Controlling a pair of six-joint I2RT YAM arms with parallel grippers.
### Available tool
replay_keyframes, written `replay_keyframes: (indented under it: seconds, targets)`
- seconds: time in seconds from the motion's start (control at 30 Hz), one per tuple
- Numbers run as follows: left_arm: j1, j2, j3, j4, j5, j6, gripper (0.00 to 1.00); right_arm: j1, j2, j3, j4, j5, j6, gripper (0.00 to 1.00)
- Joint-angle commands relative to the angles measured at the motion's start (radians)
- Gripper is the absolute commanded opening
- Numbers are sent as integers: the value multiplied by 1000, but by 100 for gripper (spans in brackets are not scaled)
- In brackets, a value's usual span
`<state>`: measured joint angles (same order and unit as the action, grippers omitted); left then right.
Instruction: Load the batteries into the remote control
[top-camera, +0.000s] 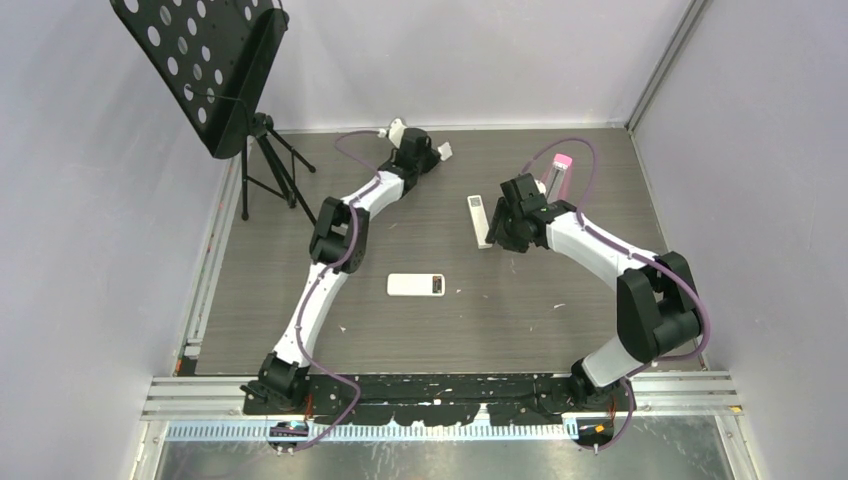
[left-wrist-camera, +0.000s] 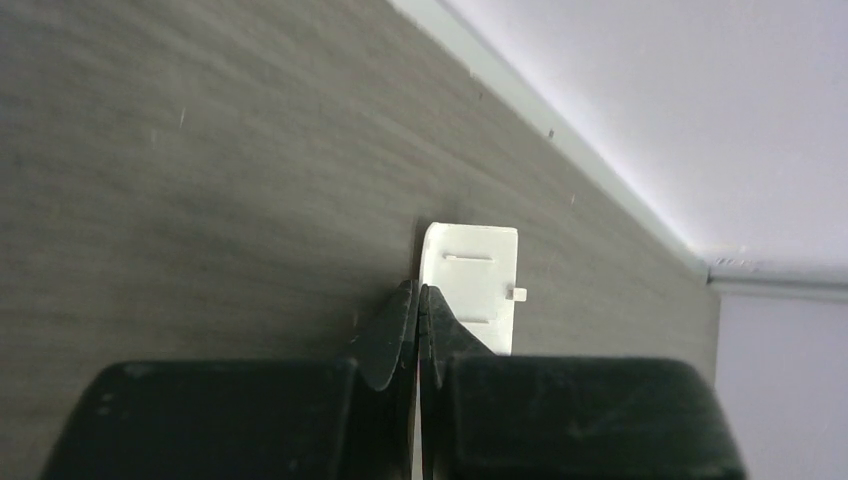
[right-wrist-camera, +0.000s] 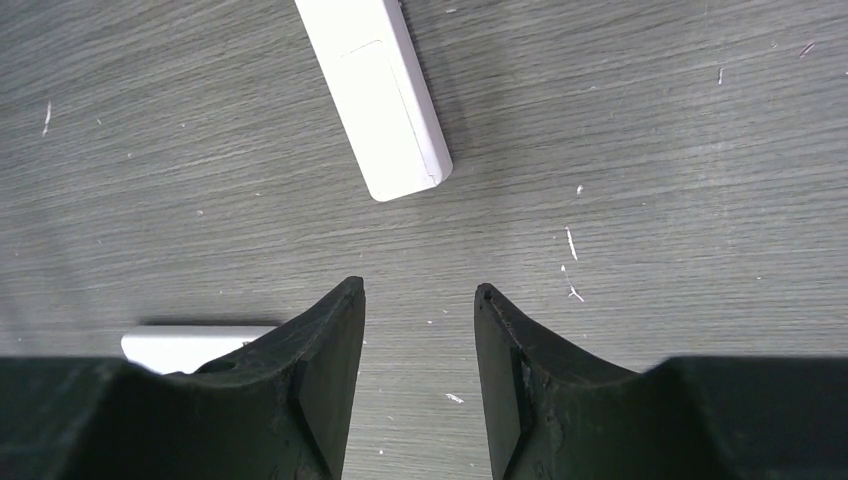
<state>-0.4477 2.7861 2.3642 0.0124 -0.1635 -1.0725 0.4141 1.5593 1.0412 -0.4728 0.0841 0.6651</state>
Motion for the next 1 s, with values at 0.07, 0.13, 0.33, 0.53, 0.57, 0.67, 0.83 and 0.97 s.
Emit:
replay_keyframes:
  seconds: [0.07, 0.13, 0.33, 0.53, 0.57, 0.67, 0.83, 0.97]
  targets:
    - [-25, -224, -305, -41, 134, 136, 0, -8, -80, -6, 18, -4, 20, 49]
    - [-29, -297, -415, -31, 158, 147, 0, -8, -89, -7, 20, -8, 27, 49]
    - [-65, -532, -769, -23, 241, 187, 0, -7, -98, -16, 38, -64, 49, 46]
    - [-131, -753, -1061, -33, 272, 215, 0, -6, -129, -58, 69, -109, 77, 43]
    - [-142, -799, -1101, -29, 275, 209, 0, -5, -134, -63, 70, -113, 80, 43]
    - [-172, -885, -1192, -31, 286, 194, 0, 9, -135, -67, 67, -111, 83, 42]
    - [-178, -961, -1257, -26, 367, 153, 0, 71, -93, -18, 20, -40, 85, 37]
    - [-163, -1027, -1281, -25, 361, 158, 15, 158, -33, 32, -7, 35, 104, 39]
